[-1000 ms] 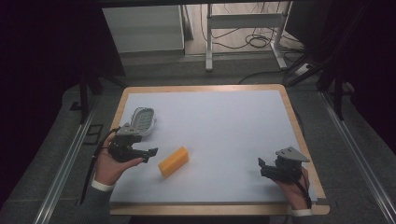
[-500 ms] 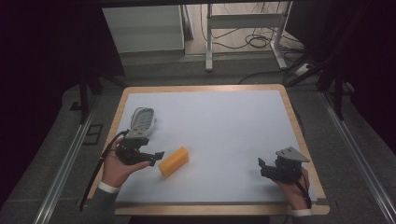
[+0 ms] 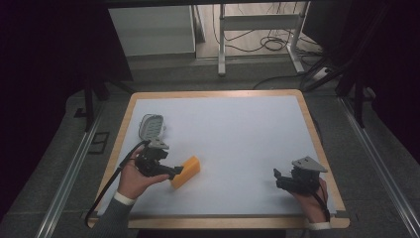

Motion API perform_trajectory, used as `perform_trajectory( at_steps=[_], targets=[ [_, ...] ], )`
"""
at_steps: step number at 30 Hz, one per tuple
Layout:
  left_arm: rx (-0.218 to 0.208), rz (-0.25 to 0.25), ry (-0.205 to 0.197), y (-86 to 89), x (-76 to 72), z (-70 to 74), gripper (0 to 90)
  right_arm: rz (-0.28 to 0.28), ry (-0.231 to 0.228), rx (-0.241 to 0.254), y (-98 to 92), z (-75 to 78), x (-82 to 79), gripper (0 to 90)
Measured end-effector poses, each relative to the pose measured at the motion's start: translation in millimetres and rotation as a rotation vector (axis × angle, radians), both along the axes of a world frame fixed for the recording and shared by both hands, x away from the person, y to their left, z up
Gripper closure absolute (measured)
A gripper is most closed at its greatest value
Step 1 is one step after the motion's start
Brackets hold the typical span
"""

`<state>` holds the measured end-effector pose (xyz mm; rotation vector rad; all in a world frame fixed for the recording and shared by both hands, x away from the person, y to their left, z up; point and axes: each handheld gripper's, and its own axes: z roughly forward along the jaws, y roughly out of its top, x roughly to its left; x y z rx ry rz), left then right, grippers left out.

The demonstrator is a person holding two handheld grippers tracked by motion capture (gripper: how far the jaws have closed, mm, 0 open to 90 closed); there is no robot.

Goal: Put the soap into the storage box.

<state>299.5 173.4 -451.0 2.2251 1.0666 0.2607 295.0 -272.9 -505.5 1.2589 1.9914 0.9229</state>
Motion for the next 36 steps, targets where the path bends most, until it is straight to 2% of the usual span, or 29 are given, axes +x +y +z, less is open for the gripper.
perform_trajectory(
  at_steps=[4, 14, 19, 20, 29, 32, 36],
  targets=[
    [0.025, -0.006, 0.013, -6.1, 2.3, -4.5, 22.6, -0.003, 0.002, -0.001, -0.6, -0.4, 0.1, 9.2],
    [0.048, -0.020, 0.038, -18.1, 5.4, -10.9, 22.5, -0.007, 0.006, -0.004, -1.2, -1.7, 0.7, 9.2],
    [0.066, -0.025, 0.065, -27.7, 9.0, -20.6, 23.3, -0.007, 0.009, -0.005, -0.9, -2.1, 0.6, 9.2],
    [0.081, -0.028, 0.068, -30.0, 10.3, -23.9, 23.5, -0.008, 0.008, -0.005, -1.4, -2.1, 0.6, 9.2],
    [0.089, -0.025, 0.094, -34.1, 14.2, -32.9, 26.5, -0.022, 0.016, -0.010, -2.7, -3.4, 1.1, 9.1],
    [0.111, -0.018, 0.109, -36.2, 15.4, -38.8, 28.8, -0.023, 0.017, -0.012, -2.7, -3.6, 1.3, 9.2],
    [0.135, -0.010, 0.106, -37.7, 15.5, -43.0, 32.9, -0.024, 0.017, -0.011, -2.5, -3.9, 1.4, 9.2]
  ],
)
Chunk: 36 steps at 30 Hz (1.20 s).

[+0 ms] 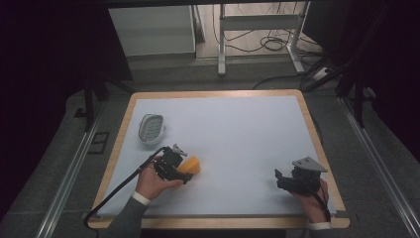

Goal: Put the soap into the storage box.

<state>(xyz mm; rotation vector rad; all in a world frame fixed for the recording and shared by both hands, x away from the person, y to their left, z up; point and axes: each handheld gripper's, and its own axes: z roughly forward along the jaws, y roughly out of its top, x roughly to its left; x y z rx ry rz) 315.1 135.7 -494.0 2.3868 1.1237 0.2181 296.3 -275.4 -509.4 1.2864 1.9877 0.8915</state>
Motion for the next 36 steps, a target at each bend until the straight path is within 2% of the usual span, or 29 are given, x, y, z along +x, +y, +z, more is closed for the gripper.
perform_trajectory(
  at_steps=[2, 10, 15, 21, 30, 35, 36],
  targets=[
    [0.003, 0.001, -0.005, -1.5, -1.4, -1.7, 40.2, 0.001, 0.000, -0.003, 0.4, 0.1, -0.3, 9.2],
    [0.018, 0.001, 0.018, -4.1, -1.4, -8.7, 50.4, 0.001, 0.003, -0.007, 1.1, 0.1, -0.6, 9.1],
    [0.006, -0.010, 0.029, -4.5, -0.8, -9.4, 59.9, 0.000, 0.002, -0.008, 0.6, 0.2, -0.7, 9.2],
    [0.003, -0.011, 0.033, -2.9, 0.4, -8.7, 60.8, 0.000, 0.005, -0.009, 0.5, -0.3, -0.4, 9.1],
    [-0.025, -0.026, 0.042, 1.1, 3.5, -6.6, 60.9, -0.005, 0.005, -0.006, -1.0, -0.2, -0.5, 9.2],
    [-0.041, -0.023, 0.031, 6.4, 4.3, -0.8, 61.0, -0.005, 0.004, -0.007, -1.3, -0.2, -0.4, 9.1],
    [-0.051, -0.017, 0.014, 8.8, 3.5, 2.4, 61.0, -0.005, 0.004, -0.006, -1.4, -0.1, -0.4, 9.2]
  ],
)
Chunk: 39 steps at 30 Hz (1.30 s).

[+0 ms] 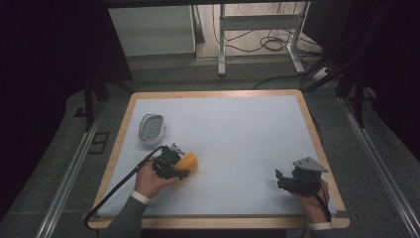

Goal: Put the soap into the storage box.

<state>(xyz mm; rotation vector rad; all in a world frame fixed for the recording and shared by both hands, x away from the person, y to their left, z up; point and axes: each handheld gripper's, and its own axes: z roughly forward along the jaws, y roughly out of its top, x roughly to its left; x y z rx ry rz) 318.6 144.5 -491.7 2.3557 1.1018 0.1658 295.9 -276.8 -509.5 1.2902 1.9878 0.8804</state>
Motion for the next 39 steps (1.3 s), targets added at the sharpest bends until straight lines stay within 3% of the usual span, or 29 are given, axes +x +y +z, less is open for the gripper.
perform_trajectory(
  at_steps=[8, 19, 39],
  targets=[
    [-0.015, 0.011, -0.030, 7.3, -1.0, 7.5, 61.0, 0.000, 0.000, -0.001, 0.2, -0.1, -0.1, 9.2],
    [-0.041, -0.001, -0.014, 14.1, 0.0, 13.5, 61.0, -0.002, 0.002, -0.004, -0.3, -0.6, 0.0, 9.2],
    [-0.046, 0.036, -0.046, 31.8, 3.2, 26.6, 61.0, -0.003, 0.002, -0.005, -0.4, -0.5, -0.3, 9.2]
  ],
)
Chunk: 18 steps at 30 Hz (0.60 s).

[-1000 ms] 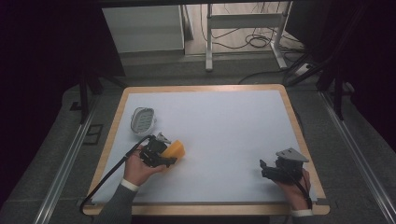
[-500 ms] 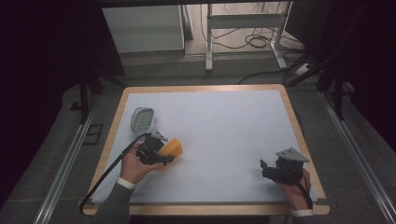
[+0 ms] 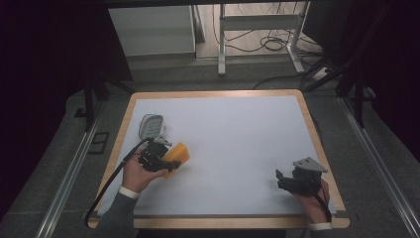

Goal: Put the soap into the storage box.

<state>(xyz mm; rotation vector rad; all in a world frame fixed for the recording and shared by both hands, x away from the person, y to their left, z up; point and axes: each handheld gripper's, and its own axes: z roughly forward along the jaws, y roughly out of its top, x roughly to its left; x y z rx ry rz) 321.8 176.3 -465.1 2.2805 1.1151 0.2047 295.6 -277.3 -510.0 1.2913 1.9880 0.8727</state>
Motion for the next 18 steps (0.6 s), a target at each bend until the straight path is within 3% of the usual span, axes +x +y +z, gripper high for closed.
perform_trajectory(
  at_steps=[18],
  targets=[
    [0.002, 0.037, -0.009, 15.1, 5.9, 7.9, 61.0, 0.000, 0.000, -0.003, -0.3, -0.3, 0.1, 9.2]
  ],
)
